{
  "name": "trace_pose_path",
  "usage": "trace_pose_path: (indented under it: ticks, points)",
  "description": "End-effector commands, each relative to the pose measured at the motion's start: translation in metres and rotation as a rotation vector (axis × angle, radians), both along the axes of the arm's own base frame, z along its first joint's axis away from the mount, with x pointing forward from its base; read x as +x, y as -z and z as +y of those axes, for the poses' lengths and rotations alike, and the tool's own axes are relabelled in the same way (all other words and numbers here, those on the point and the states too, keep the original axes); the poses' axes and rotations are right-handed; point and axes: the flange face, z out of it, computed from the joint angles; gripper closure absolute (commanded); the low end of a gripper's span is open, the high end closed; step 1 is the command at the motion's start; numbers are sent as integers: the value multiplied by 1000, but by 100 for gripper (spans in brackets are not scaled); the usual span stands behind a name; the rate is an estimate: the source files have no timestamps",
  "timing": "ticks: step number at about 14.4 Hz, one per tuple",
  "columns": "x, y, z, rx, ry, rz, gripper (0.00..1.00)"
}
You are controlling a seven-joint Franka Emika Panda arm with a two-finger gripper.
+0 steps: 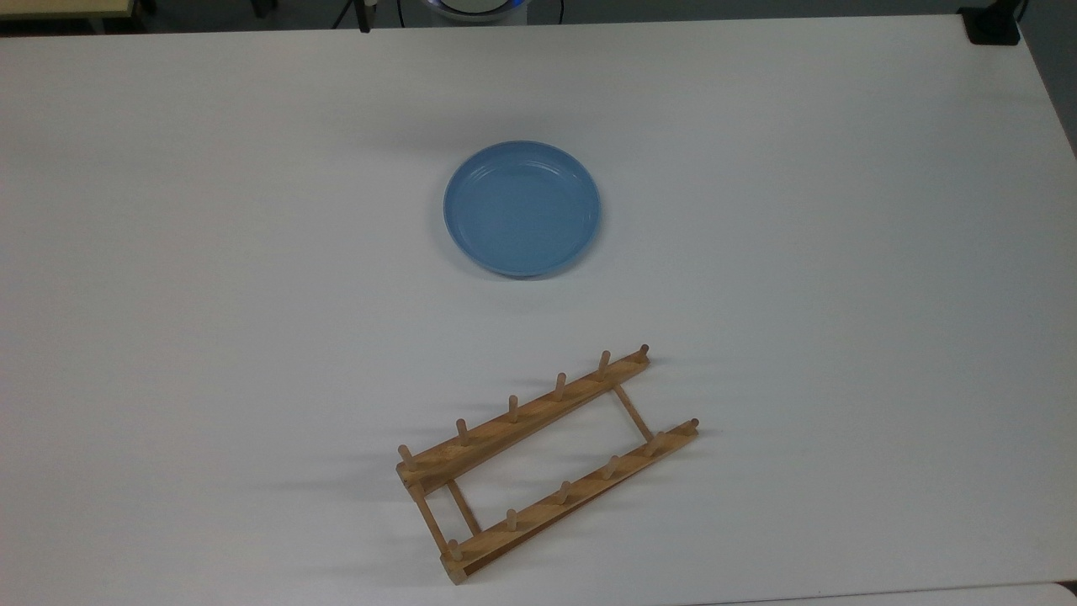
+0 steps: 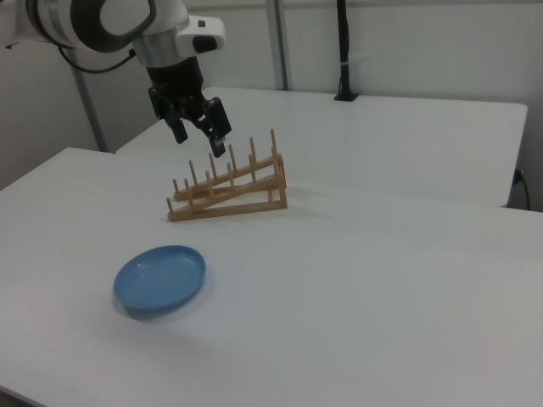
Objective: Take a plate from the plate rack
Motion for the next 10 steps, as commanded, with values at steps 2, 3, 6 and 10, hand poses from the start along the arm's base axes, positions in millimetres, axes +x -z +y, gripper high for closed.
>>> trace_pose_path:
  ticks: [2,3,6,10]
  points:
    - [12,8,24,-11,-48,2,0]
    - [14,11,28,-11,-55,5,0]
    - [17,12,30,-12,-60,8,0]
    - [17,12,31,-10,-60,9,0]
